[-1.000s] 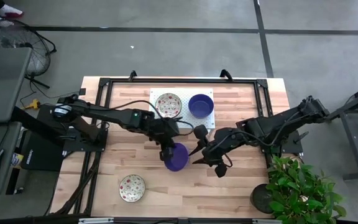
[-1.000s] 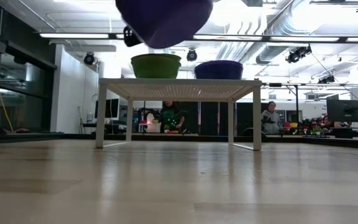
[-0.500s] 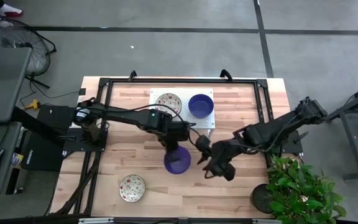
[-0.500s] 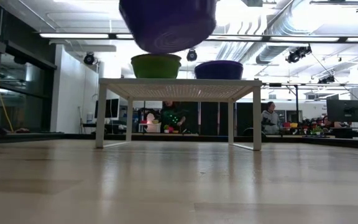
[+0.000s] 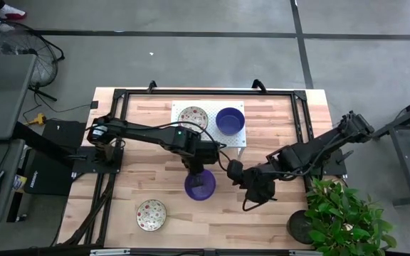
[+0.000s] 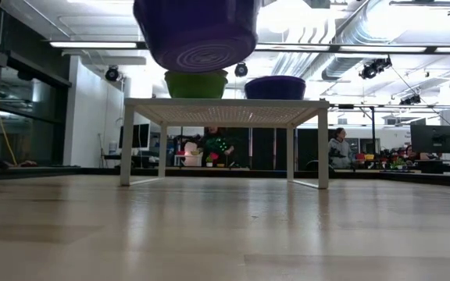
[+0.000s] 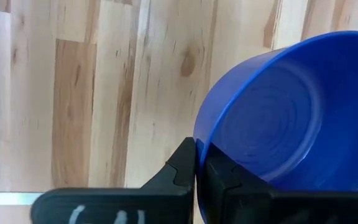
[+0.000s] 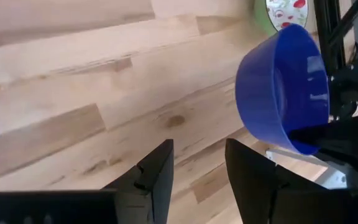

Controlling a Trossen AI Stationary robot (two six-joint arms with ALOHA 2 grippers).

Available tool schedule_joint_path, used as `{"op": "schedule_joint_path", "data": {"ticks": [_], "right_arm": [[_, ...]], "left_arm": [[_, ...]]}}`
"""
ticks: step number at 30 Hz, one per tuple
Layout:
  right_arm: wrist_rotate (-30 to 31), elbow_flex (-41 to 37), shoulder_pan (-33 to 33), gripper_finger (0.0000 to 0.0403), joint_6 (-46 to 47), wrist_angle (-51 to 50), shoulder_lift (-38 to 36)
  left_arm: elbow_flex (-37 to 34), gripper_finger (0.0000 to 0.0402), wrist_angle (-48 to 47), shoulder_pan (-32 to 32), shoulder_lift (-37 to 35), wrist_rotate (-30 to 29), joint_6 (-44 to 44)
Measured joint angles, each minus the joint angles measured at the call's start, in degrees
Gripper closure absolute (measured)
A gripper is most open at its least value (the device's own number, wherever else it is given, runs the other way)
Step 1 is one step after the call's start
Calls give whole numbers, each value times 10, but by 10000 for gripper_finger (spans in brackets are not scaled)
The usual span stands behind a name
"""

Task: Pick & Place Mini bowls
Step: Stack the blue bowl on top of the blue bowls on the shelf

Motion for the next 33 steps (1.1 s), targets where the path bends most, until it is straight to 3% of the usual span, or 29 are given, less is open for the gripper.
{"op": "schedule_joint_path", "data": {"ticks": [6,16,26,33], "right_arm": [[-1,0,-12,270,-85,-24,0],[-20,0,-23,270,-170,0,0],[-8,-1,-1,270,99,69,0],[-11,0,10,270,94,81,-1]], "left_arm": [[0,401,-15,0,0,12,61],[0,401,-30,-1,0,-20,164],[0,401,5,13,13,-66,-10],[-2,401,133,26,19,-60,-74]]}}
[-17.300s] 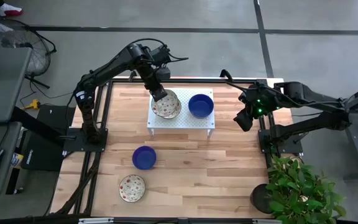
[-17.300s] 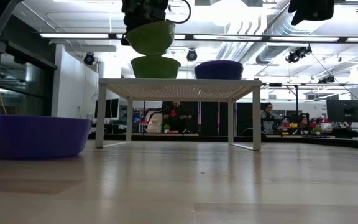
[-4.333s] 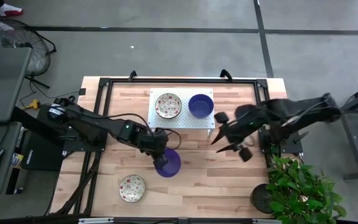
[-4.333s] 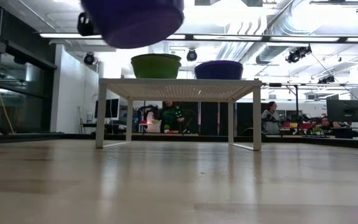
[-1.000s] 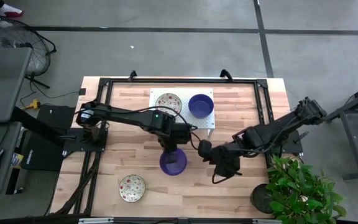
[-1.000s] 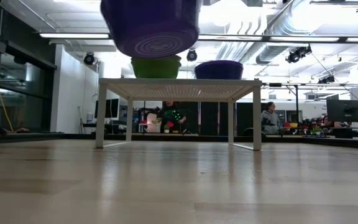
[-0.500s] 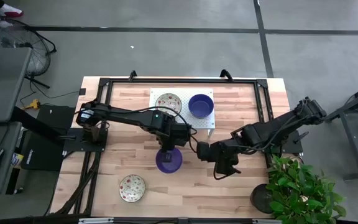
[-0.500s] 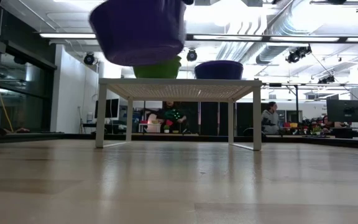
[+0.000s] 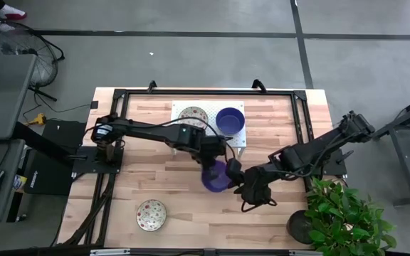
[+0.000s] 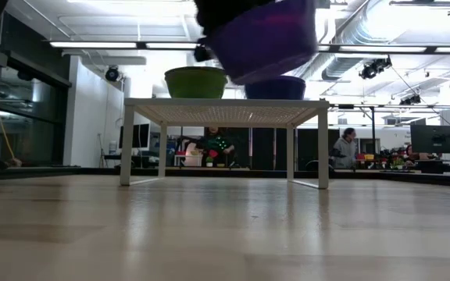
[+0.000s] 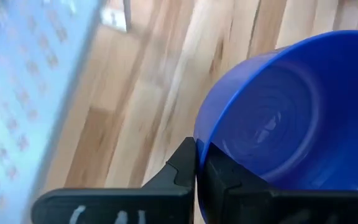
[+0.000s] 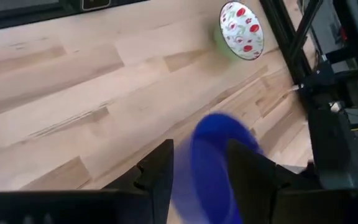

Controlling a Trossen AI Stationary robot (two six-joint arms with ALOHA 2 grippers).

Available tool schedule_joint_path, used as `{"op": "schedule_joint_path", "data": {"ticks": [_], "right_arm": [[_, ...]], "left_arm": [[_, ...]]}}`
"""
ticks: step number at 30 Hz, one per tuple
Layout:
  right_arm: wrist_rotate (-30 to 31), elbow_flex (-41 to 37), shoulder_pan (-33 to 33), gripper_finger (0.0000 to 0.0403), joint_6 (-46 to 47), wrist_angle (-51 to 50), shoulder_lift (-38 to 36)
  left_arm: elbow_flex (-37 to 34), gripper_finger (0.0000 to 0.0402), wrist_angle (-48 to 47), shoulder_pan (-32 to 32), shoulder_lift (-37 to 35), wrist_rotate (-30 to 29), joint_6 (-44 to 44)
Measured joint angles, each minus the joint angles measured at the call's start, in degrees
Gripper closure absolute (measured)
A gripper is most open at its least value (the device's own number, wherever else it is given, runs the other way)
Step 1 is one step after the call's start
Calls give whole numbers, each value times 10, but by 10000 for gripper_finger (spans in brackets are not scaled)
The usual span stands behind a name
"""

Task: Pick & Place Mini bowls
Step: Stack the blue bowl on top of the blue bowls on the shelf

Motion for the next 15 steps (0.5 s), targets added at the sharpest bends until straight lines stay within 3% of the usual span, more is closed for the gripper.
{"op": "schedule_joint_path", "data": {"ticks": [4,15], "right_arm": [[7,0,-3,270,24,-7,0],[-21,0,-7,270,20,-21,1]], "left_arm": [[2,401,63,1,0,4,-16],[2,401,34,0,0,23,4]]}}
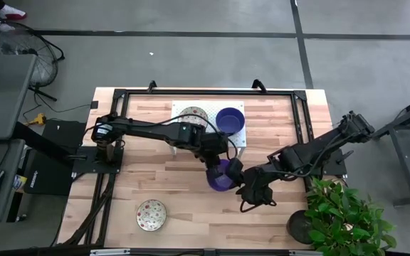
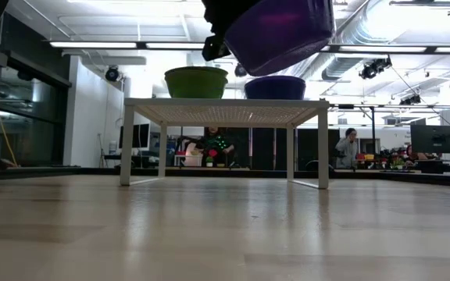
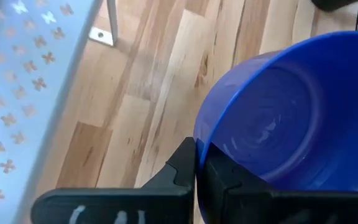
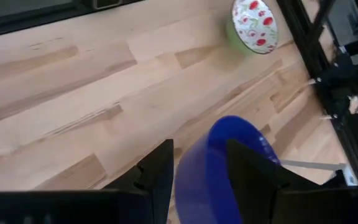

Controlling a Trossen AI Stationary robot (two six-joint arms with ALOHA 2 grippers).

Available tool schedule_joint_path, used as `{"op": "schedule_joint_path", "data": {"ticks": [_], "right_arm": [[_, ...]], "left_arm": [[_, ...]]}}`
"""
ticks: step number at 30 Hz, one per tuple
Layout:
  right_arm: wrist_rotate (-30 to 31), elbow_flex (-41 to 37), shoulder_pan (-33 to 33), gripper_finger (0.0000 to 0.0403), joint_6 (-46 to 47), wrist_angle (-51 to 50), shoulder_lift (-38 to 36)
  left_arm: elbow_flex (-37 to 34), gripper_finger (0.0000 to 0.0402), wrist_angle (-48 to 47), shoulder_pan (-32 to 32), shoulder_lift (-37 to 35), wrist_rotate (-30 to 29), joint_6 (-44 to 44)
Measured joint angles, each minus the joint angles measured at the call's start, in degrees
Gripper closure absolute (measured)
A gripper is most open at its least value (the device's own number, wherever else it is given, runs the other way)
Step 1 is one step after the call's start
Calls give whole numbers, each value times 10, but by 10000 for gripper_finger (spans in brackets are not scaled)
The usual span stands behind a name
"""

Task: Pick & Place Mini bowls
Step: Stack the blue bowl on top of the blue bowls on the shelf

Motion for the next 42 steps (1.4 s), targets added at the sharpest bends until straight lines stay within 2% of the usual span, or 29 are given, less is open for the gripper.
{"op": "schedule_joint_path", "data": {"ticks": [7,13,18,24,27,34,42], "right_arm": [[-16,0,-12,270,-9,-9,4],[37,0,-11,270,65,15,5],[107,0,-1,270,116,14,5],[135,-1,12,270,195,-10,5],[130,-1,14,270,218,-35,5],[148,-1,11,270,232,-116,5],[161,0,11,270,228,-132,5]], "left_arm": [[0,401,-8,1,0,-17,-21],[0,401,14,11,-1,-38,-48],[0,401,37,21,-1,-38,-55],[0,401,60,30,-1,-30,-55],[0,401,71,34,-1,-27,-55],[0,401,98,37,-1,-35,-52],[0,401,95,37,-1,-33,-43]]}}
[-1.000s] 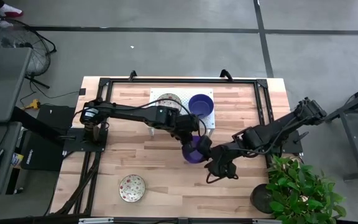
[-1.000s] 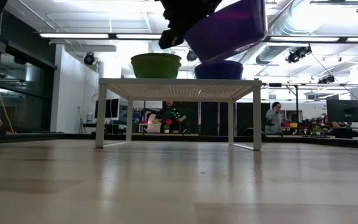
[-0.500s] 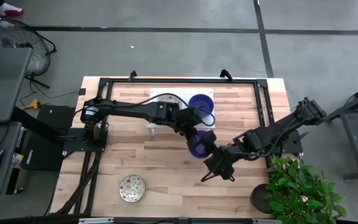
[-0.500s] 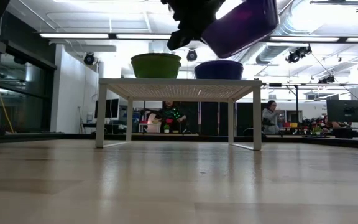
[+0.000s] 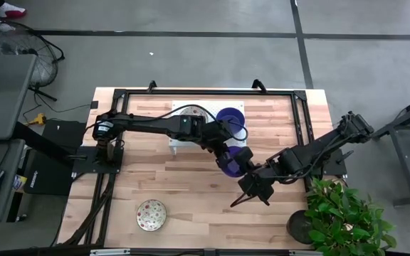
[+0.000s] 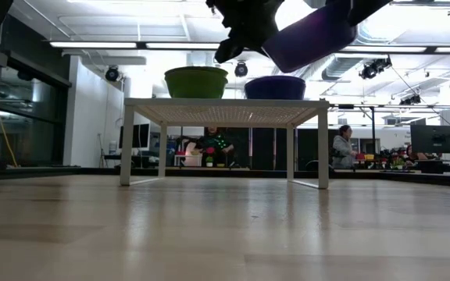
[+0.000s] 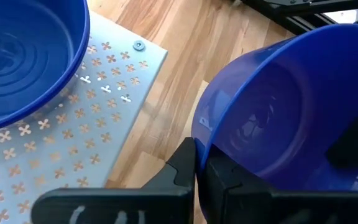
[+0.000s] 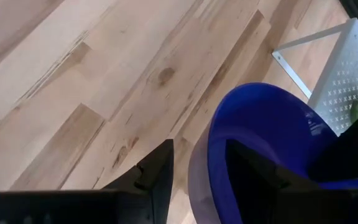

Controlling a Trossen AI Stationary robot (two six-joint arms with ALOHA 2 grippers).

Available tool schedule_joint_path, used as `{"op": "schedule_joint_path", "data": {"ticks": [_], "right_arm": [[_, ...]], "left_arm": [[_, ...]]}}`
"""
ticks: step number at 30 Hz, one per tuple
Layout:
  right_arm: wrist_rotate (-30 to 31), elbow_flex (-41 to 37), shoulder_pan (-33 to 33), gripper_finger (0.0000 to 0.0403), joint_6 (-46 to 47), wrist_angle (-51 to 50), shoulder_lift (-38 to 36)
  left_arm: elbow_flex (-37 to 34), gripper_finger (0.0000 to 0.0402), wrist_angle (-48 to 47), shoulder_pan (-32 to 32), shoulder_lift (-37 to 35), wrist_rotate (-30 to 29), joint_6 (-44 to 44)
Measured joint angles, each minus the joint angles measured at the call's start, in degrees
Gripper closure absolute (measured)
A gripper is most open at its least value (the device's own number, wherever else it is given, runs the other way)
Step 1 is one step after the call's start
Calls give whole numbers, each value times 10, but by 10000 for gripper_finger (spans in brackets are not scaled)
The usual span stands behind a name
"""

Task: Pick & Place Mini bowls
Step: Stack the blue bowl on top of the blue bowls on the shelf

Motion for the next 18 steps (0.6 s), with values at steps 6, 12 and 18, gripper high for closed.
{"op": "schedule_joint_path", "data": {"ticks": [6,12,18], "right_arm": [[12,0,0,302,1,-3,0],[1,0,0,372,2,-5,0],[-12,0,0,396,15,-5,0]], "left_arm": [[0,401,-3,0,0,3,3],[0,401,-3,0,0,5,8],[0,401,0,0,0,14,19]]}}
